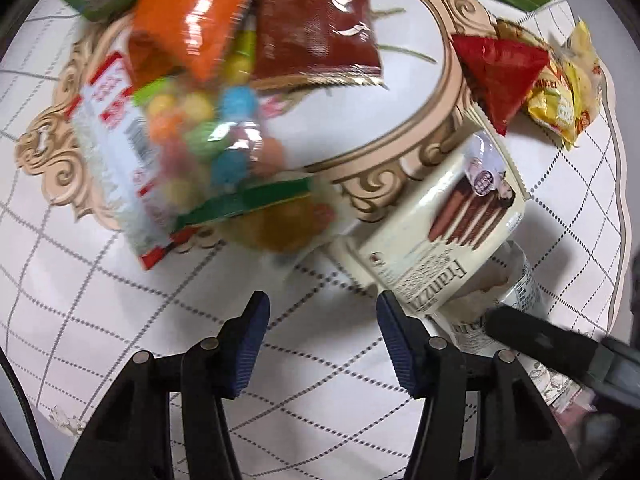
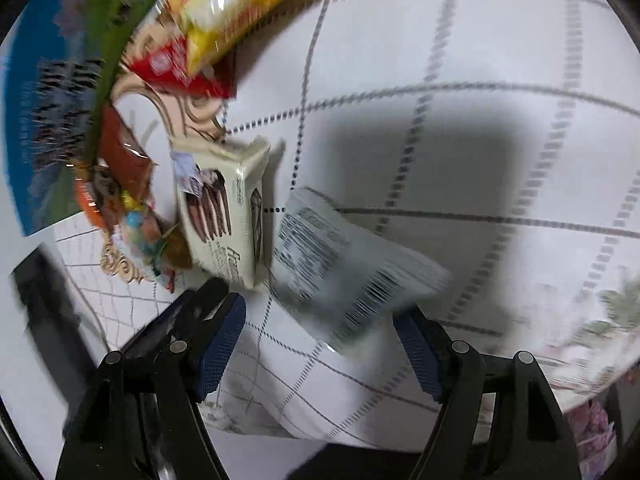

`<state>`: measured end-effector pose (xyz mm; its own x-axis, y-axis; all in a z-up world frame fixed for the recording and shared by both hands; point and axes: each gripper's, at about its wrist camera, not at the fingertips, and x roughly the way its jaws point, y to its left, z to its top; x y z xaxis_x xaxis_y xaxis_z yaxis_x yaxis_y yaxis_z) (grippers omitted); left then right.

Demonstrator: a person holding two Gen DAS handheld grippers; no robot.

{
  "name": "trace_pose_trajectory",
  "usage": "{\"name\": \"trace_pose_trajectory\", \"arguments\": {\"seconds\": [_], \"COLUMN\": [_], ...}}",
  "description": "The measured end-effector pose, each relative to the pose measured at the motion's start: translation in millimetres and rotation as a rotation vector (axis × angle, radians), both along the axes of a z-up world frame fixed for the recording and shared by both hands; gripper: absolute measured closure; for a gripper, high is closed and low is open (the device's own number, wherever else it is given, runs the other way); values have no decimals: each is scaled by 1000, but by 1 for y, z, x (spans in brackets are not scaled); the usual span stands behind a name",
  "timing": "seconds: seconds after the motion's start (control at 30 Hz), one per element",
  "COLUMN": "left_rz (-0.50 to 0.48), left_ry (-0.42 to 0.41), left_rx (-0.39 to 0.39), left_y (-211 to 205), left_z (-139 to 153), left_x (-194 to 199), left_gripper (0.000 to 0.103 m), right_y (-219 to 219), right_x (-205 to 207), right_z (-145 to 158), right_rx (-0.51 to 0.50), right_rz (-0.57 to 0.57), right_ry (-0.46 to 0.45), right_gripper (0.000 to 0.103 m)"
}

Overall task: Organize snacks
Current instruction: 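Grasp the white Franzzi wafer pack with the left tool while the right tool grasps the clear bread bag, then carry the wafer pack and bread bag into the box and release both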

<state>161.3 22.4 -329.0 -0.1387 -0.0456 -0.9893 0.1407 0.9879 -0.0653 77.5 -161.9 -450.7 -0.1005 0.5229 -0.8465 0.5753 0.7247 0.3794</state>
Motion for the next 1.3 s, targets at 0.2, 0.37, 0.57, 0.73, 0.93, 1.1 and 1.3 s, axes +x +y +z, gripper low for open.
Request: {"name": "trace_pose_trajectory", "arguments": {"seconds": [0.2, 0.37, 0.57, 0.73, 0.93, 1.1, 1.3], "left_rz": [-55, -207, -472, -410, 90, 216, -77], "left_ry": [-77, -103, -37, -82, 56, 149, 80], "left_rx": [0, -17, 54, 64, -3, -94, 34], "left_y": [-2, -51, -128, -142, -85, -44, -78], "left_z": [28, 35, -4, -7, -7, -28, -33], "left_x": [-12, -1, 2, 6, 14, 16, 15], "left_gripper": [48, 43, 39, 46, 46, 43, 43], "right_y": [24, 17, -12, -39, -59, -30, 16], "right_x": [20, 42, 49, 31, 18, 32, 47], "right_z": [0, 22, 51, 67, 57, 36, 42], "right_rx": [-126, -304, -378, -333, -269, -320, -336], "right_rz": [277, 594, 575, 375, 159, 303, 653], "right_ry": [-45, -98, -163, -184, -174, -172, -236], "right_gripper": [45, 47, 25, 25, 25, 43, 43]}}
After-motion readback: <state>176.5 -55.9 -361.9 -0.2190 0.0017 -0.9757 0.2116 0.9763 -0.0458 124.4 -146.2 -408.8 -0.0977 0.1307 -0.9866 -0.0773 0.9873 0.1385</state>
